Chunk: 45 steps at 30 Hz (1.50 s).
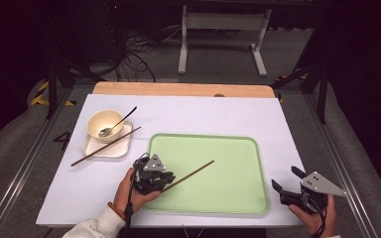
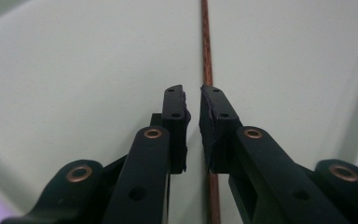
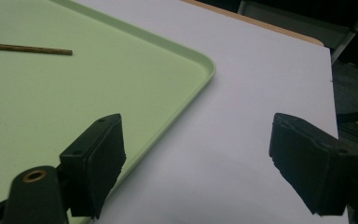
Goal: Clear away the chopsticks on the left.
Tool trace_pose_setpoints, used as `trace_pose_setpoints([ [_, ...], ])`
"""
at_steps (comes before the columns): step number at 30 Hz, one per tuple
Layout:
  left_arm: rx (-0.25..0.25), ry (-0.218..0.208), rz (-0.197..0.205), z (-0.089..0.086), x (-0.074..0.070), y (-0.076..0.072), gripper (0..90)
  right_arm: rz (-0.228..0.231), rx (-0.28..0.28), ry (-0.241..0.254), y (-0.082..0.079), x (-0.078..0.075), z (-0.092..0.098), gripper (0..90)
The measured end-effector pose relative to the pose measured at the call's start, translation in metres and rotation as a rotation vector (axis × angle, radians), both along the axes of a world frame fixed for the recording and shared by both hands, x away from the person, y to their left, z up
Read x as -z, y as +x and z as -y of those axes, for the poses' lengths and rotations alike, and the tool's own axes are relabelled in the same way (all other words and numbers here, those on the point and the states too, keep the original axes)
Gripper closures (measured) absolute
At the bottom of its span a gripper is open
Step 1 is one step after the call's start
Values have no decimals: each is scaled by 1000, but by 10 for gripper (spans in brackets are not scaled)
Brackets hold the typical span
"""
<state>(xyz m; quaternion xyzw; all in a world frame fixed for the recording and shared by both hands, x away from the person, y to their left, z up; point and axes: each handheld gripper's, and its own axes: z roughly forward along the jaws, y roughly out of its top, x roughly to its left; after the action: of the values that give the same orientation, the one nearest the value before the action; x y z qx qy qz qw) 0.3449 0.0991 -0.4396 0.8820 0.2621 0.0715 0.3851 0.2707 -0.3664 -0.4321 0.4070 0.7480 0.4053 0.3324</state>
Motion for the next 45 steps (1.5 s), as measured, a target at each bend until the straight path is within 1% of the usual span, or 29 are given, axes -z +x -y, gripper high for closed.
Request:
trace_pose_setpoints([
  [1, 4, -5, 11, -3, -1, 1, 809, 0, -1, -1, 0, 0, 0, 185],
  [3, 0, 5, 35, -9, -4, 2, 808, 1, -1, -1, 0, 0, 0, 185],
  [4, -3, 8, 55, -14, -5, 3, 807, 1, -1, -2, 0, 0, 0, 185],
  [5, -3, 8, 55, -14, -5, 3, 805, 1, -1, -2, 0, 0, 0, 185],
  [7, -15, 15, 73, -27, -8, 5, 796, 1, -2, -1, 0, 0, 0, 186],
  [9, -31, 15, 73, -38, -8, 8, 795, 0, -3, -1, 0, 0, 0, 185],
  [10, -38, 25, 77, -41, -9, 8, 794, -1, -4, -1, 0, 0, 0, 185],
  [11, -47, 43, 89, -47, -9, 8, 792, -2, -4, -1, 0, 0, 0, 185],
  [12, -53, 44, 93, -52, -9, 9, 791, -1, -4, -2, 0, 0, 0, 186],
  [16, -73, 29, 120, -72, -12, 10, 786, -1, -3, -2, 0, 0, 0, 186],
  [17, -80, 31, 125, -76, -12, 11, 786, -1, -5, -3, 0, 0, 0, 185],
  [18, -80, 31, 125, -76, -12, 11, 785, -1, -5, -3, 0, 0, 0, 185],
  [19, -91, 45, 144, -85, -13, 12, 785, -1, -5, -3, 0, 0, 0, 185],
  [22, -120, 65, 163, -100, -14, 15, 785, 1, -6, -4, 0, 0, -1, 186],
  [23, -134, 52, 158, -107, -14, 16, 785, 1, -7, -3, 0, 0, -1, 186],
  [24, -143, 53, 167, -113, -15, 17, 784, 1, -6, -3, 0, 0, -1, 186],
  [26, -151, 51, 166, -116, -15, 17, 784, 0, -5, -2, 0, 0, 0, 185],
  [27, -165, 54, 171, -124, -16, 17, 782, 0, -5, -2, 0, 0, 0, 185],
  [28, -171, 57, 174, -126, -17, 17, 780, 0, -6, -3, 0, 0, 0, 185],
  [30, -199, 59, 170, -136, -17, 18, 781, -1, -5, -3, 0, 0, -1, 185],
  [31, -199, 59, 170, -136, -17, 18, 783, -1, -6, -3, 0, 0, -1, 185],
  [32, -219, 51, 166, -144, -16, 19, 785, -1, -6, -4, 0, 0, -1, 185],
  [35, -238, 59, 176, -154, -17, 19, 784, -3, -6, -3, 0, 0, -1, 186],
  [36, -245, 56, 178, -158, -18, 19, 782, -3, -7, -3, 1, 0, -1, 186],
  [37, -245, 56, 178, -158, -18, 19, 779, -4, -8, -3, 1, 1, -1, 185],
  [39, -271, 81, 180, -168, -18, 19, 769, -6, -8, -6, 1, 1, -1, 185],
  [41, -272, 89, 180, -171, -18, 19, 765, -6, -12, -7, 1, 1, -2, 186],
  [42, -283, 93, 174, -176, -17, 20, 765, -6, -12, -7, 1, 1, -2, 186],
  [45, -321, 67, 165, -187, -14, 24, 753, -7, -13, -7, 1, 1, -2, 186],
])
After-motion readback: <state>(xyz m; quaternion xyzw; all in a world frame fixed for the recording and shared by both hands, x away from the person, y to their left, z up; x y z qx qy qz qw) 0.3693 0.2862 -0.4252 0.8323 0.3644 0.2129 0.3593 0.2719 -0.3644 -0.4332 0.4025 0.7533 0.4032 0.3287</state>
